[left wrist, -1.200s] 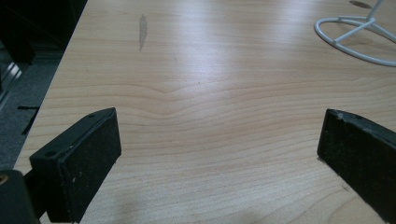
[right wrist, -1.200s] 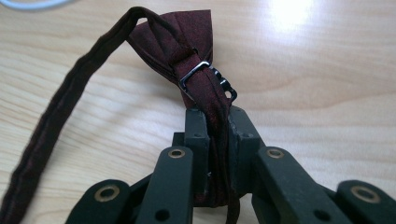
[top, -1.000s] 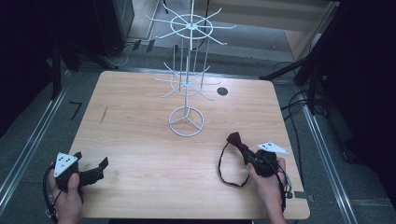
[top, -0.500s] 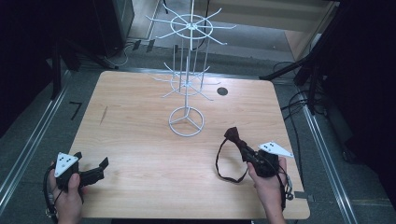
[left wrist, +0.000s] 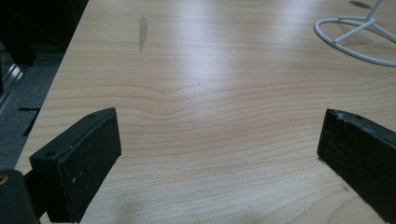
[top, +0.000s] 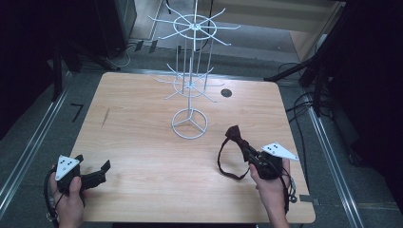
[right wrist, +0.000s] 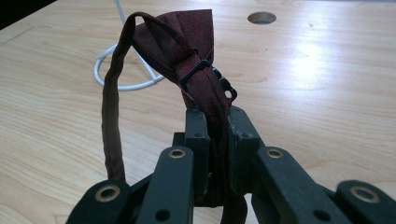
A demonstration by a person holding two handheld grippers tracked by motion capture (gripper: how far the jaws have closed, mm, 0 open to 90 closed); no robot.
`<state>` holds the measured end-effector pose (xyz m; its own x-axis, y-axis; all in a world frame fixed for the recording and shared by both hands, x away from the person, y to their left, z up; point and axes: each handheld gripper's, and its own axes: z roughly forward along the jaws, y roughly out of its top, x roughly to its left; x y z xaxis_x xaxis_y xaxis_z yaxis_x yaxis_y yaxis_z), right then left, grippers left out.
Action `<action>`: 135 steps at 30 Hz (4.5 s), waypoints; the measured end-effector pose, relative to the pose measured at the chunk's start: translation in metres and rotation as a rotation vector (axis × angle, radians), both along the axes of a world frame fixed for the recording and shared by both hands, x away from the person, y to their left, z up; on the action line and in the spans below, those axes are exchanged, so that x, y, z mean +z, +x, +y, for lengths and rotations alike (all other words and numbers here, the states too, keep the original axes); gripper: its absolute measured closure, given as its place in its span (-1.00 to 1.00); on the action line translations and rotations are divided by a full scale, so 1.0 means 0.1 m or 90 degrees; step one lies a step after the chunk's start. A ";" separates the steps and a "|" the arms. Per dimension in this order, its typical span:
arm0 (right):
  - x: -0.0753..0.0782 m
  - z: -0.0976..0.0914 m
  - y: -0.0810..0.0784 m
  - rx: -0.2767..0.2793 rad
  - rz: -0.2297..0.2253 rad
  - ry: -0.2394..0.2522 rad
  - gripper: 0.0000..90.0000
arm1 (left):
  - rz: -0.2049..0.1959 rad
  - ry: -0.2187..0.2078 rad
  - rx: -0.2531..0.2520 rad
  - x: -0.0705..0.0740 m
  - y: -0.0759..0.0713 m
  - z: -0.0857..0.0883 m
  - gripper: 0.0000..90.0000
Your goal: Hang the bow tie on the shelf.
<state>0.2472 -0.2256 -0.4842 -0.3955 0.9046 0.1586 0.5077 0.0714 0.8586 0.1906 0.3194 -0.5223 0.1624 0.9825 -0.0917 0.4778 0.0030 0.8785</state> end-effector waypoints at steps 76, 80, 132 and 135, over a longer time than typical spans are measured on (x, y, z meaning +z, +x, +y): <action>0.91 0.39 0.16 0.008 -0.188 0.063 0.83 | 0.002 -0.010 -0.002 0.00 0.01 0.01 -1.00; 0.92 0.41 0.20 0.010 -0.185 0.067 0.83 | 0.002 -0.009 -0.001 0.00 0.01 0.01 -1.00; 0.78 0.69 0.80 0.003 -0.113 0.086 0.83 | -0.001 -0.020 0.001 0.00 0.02 0.04 -1.00; 0.70 0.74 0.82 0.002 -0.104 0.080 0.83 | -0.001 -0.021 0.001 0.00 0.02 0.04 -1.00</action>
<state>0.3294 -0.1521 -0.4138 -0.4279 0.8805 0.2041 0.3610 -0.0405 0.9317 0.1927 0.3230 -0.5226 0.1609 0.9792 -0.1239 0.4765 0.0328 0.8785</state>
